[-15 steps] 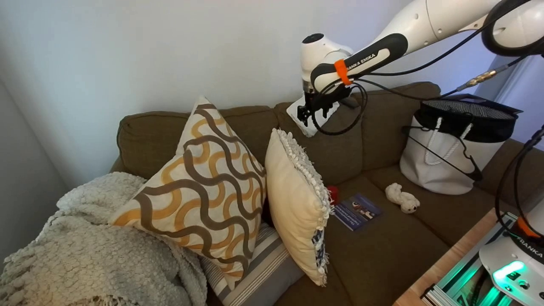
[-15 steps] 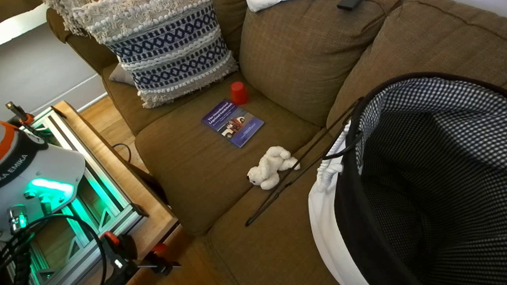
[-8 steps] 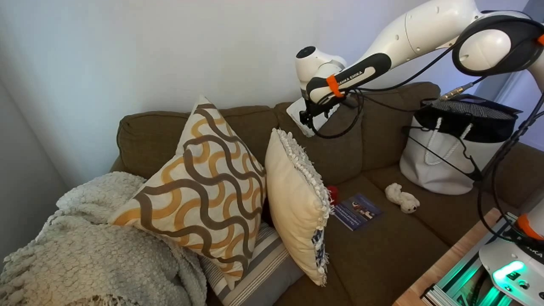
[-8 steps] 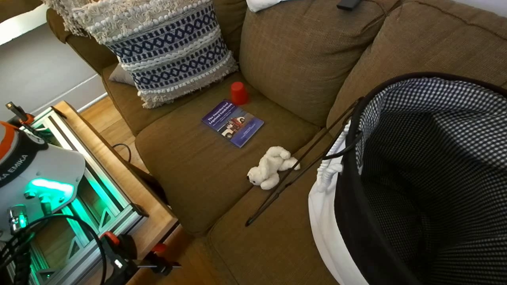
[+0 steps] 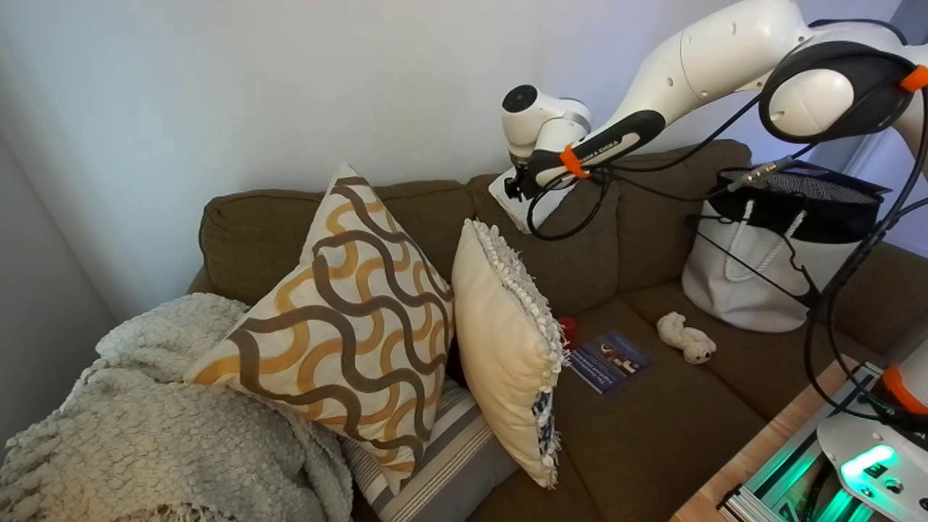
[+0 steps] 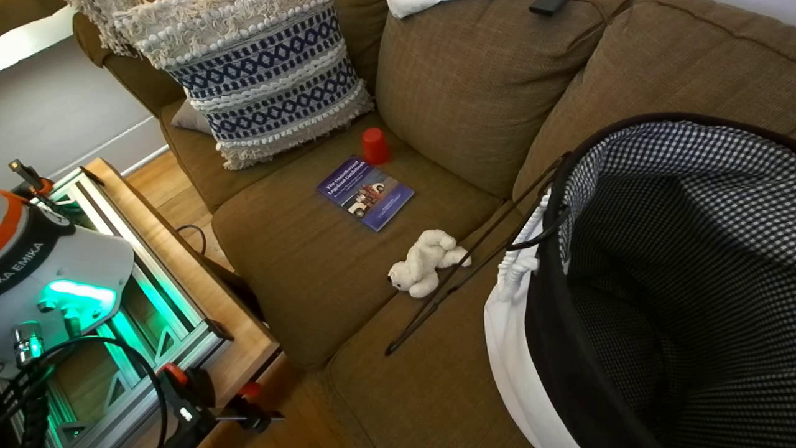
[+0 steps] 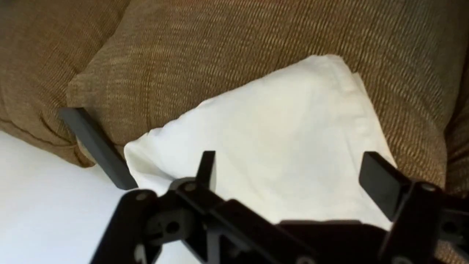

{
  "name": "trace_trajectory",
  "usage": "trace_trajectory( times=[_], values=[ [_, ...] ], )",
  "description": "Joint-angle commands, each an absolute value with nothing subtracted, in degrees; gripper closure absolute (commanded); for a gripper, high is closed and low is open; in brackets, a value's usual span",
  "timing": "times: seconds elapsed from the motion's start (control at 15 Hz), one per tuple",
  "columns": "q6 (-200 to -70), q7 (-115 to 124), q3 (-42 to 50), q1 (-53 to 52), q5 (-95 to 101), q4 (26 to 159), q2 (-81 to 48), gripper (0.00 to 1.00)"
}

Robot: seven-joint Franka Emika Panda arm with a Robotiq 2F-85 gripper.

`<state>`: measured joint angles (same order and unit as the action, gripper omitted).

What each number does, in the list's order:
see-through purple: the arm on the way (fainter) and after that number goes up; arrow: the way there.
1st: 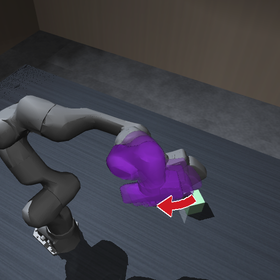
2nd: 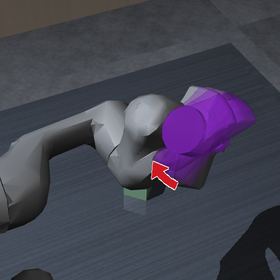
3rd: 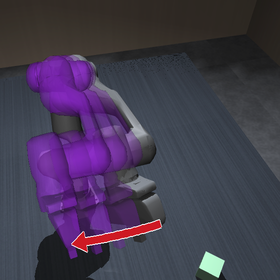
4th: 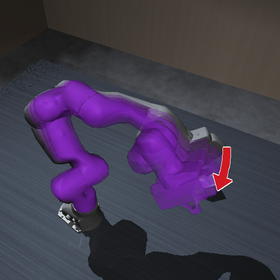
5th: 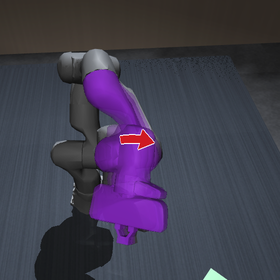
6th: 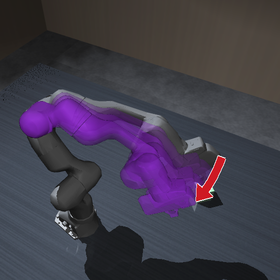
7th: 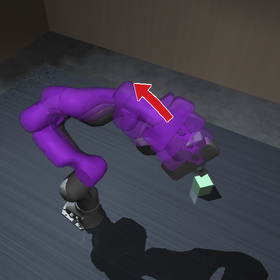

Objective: Pick up the towel, then fold it

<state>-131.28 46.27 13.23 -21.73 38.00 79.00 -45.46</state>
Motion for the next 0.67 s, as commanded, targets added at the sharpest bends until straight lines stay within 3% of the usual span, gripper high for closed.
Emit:
trace_trajectory(
  times=[0.0, 0.6],
  values=[
    [-132.1, 51.9, 15.7, -23.5, 45.3, 73.8, -51.0, 0.00],
    [-138.5, 44.2, 10.5, -21.0, 48.2, 70.6, -54.3, 0.00]
  ],
)
